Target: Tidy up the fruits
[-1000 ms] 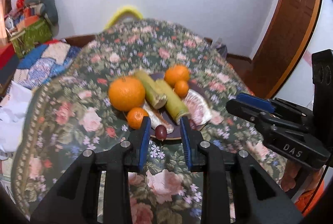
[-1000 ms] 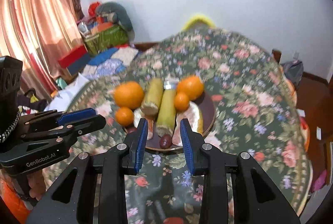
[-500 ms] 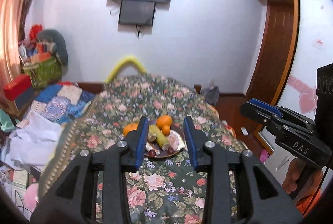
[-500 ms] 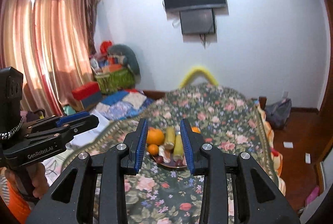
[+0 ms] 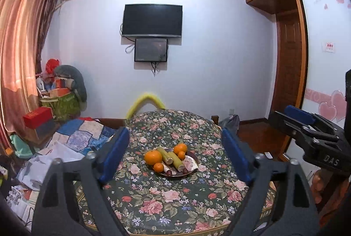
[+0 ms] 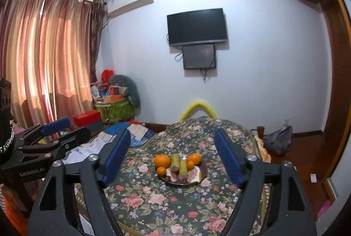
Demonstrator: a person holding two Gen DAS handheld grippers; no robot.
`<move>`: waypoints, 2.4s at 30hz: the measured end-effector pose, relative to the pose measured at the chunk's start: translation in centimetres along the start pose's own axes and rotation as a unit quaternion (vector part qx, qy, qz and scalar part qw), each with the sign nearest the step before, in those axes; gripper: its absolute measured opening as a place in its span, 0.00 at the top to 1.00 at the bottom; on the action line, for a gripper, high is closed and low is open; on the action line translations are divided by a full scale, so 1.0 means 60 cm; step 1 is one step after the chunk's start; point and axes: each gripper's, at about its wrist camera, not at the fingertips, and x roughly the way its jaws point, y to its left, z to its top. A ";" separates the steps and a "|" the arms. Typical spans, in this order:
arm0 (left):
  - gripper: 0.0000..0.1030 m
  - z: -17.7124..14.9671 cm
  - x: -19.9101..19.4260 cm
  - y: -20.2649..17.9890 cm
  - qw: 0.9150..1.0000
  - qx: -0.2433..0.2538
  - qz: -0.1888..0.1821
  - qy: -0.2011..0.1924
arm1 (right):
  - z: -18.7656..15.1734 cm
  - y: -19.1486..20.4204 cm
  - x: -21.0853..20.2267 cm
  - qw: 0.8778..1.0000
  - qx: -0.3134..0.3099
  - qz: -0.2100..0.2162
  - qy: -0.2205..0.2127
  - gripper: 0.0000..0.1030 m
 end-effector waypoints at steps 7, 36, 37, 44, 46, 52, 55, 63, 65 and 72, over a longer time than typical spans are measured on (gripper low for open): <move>0.01 -0.004 -0.016 -0.011 1.000 0.010 0.007 -0.013 | -0.004 -0.001 -0.008 1.000 0.004 -0.021 -0.015 0.03; 0.00 -0.010 -0.017 -0.009 1.000 0.007 0.016 -0.013 | -0.010 0.003 -0.031 0.999 -0.007 -0.033 -0.020 0.00; 0.00 -0.009 -0.017 -0.009 1.000 0.007 0.016 -0.014 | -0.010 0.003 -0.032 0.999 -0.007 -0.032 -0.019 0.00; 0.00 -0.012 -0.014 -0.009 1.000 0.005 0.014 -0.011 | -0.009 0.001 -0.033 0.999 -0.006 -0.033 -0.018 0.00; 0.00 -0.014 -0.012 -0.009 1.000 0.005 0.013 -0.009 | -0.008 0.001 -0.033 0.999 -0.006 -0.033 -0.018 0.00; 0.00 -0.013 -0.013 -0.009 1.000 0.006 0.013 -0.010 | -0.007 0.006 -0.034 0.999 -0.008 -0.034 -0.018 0.00; 0.00 -0.013 -0.011 -0.009 1.000 0.006 0.013 -0.010 | -0.007 0.006 -0.034 0.999 -0.008 -0.034 -0.017 0.00; 0.00 -0.012 -0.011 -0.010 1.000 0.006 0.011 -0.008 | -0.007 0.006 -0.035 0.999 -0.008 -0.035 -0.018 0.00; 0.00 -0.012 -0.011 -0.010 1.000 0.006 0.011 -0.009 | -0.008 0.006 -0.035 0.999 -0.008 -0.034 -0.018 0.00; 0.00 -0.013 -0.010 -0.014 1.000 0.004 0.003 -0.006 | -0.007 0.007 -0.036 0.999 -0.008 -0.035 -0.018 0.00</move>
